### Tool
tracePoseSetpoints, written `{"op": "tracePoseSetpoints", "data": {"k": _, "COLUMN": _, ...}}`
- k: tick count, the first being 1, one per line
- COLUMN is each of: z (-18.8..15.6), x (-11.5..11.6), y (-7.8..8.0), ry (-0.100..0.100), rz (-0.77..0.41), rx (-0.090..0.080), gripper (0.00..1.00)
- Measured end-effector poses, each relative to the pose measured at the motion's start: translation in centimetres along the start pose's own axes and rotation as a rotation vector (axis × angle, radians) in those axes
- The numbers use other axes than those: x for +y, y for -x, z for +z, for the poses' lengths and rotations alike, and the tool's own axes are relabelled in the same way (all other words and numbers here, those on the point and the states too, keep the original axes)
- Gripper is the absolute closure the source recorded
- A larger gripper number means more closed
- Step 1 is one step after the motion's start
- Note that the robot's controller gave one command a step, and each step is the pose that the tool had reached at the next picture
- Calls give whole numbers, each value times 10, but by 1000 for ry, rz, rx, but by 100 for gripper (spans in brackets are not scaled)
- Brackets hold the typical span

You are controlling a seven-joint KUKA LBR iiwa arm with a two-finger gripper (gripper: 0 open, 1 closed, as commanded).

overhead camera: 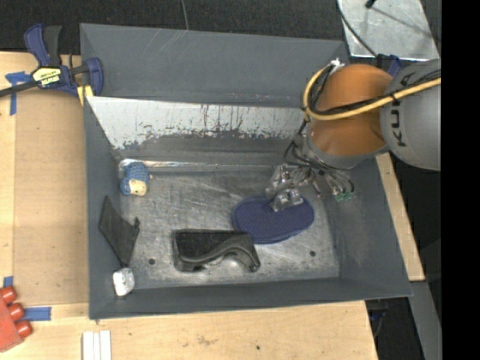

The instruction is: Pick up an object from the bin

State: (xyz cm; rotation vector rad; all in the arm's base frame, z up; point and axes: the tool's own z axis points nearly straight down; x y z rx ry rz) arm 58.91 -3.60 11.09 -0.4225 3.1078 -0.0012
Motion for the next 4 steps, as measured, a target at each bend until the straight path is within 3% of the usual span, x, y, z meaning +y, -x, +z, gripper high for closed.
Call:
{"op": "tracePoseSetpoints", "data": {"k": 1, "z": 0, "x": 0, "y": 0, "ry": 0, "rz": 0, "rx": 1, "gripper": 0}}
{"op": "tracePoseSetpoints", "data": {"k": 2, "z": 32, "x": -2, "y": 1, "ry": 4, "rz": -179, "rx": -4, "gripper": 0}}
{"op": "tracePoseSetpoints", "data": {"k": 3, "z": 31, "x": -4, "y": 0, "ry": 2, "rz": -179, "rx": 4, "gripper": 100}}
{"op": "tracePoseSetpoints", "data": {"k": 4, "z": -117, "x": 12, "y": 23, "ry": -2, "rz": -507, "rx": -6, "gripper": 100}}
